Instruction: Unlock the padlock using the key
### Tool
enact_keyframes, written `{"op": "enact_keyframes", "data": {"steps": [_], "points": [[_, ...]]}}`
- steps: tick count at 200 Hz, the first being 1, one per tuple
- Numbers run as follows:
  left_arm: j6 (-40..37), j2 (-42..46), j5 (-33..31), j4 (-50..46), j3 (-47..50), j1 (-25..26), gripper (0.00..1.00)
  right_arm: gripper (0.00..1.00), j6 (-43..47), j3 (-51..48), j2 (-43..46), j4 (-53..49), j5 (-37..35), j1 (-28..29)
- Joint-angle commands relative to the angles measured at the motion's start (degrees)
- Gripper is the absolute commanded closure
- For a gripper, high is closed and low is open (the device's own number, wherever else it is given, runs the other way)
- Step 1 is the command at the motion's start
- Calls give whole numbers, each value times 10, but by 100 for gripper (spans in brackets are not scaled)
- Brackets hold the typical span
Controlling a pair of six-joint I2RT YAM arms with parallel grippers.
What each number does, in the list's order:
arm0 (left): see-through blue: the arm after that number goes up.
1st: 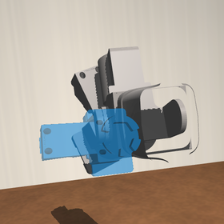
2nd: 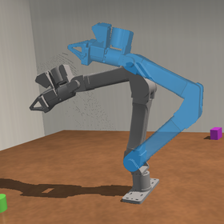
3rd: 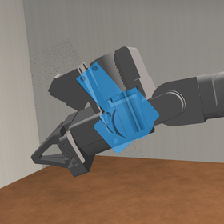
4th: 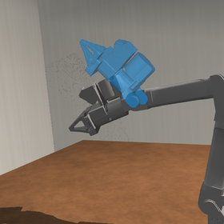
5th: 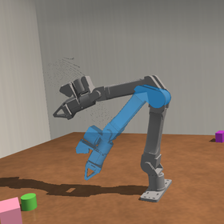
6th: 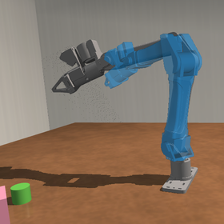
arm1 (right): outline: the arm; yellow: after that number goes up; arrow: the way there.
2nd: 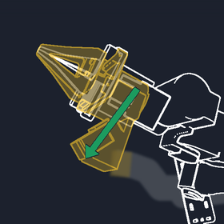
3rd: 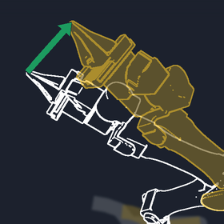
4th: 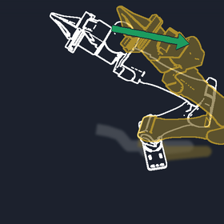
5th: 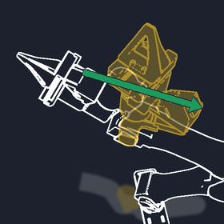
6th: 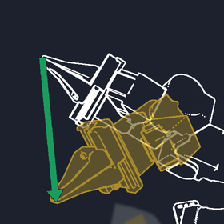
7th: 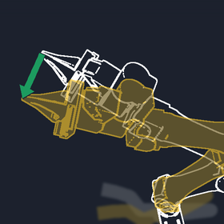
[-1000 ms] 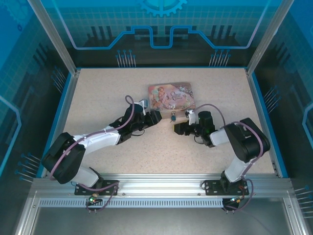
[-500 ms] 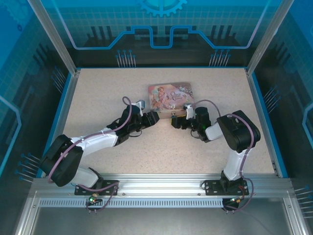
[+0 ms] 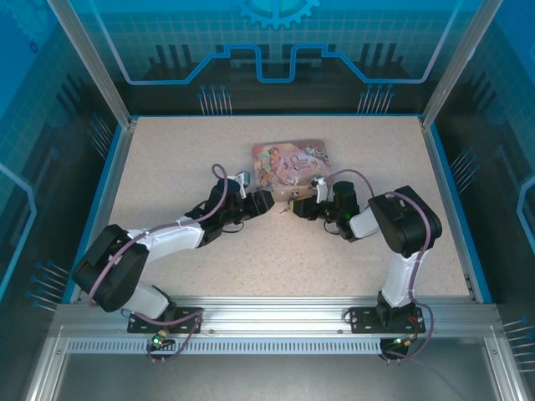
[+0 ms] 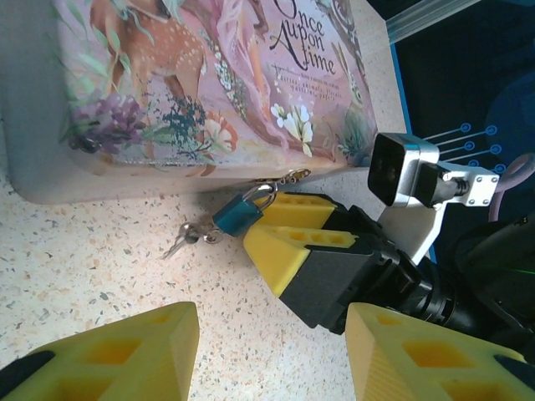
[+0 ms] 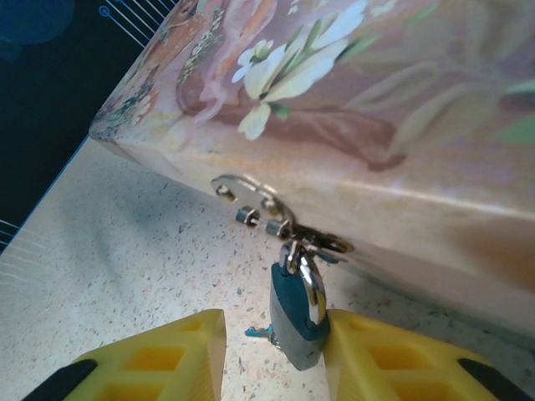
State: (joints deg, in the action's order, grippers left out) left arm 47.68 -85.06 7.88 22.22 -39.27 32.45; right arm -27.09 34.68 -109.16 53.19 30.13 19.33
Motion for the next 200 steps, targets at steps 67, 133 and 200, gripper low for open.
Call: {"op": "enact_keyframes", "data": {"steps": [67, 133, 200], "points": [[31, -125, 75, 89, -58, 6, 48, 73, -21, -7, 18, 7, 14, -2], [11, -199, 70, 129, -91, 22, 46, 72, -20, -6, 19, 1, 12, -3], [-72, -214, 16, 94, -111, 29, 40, 72, -17, -4, 19, -2, 12, -2]]}}
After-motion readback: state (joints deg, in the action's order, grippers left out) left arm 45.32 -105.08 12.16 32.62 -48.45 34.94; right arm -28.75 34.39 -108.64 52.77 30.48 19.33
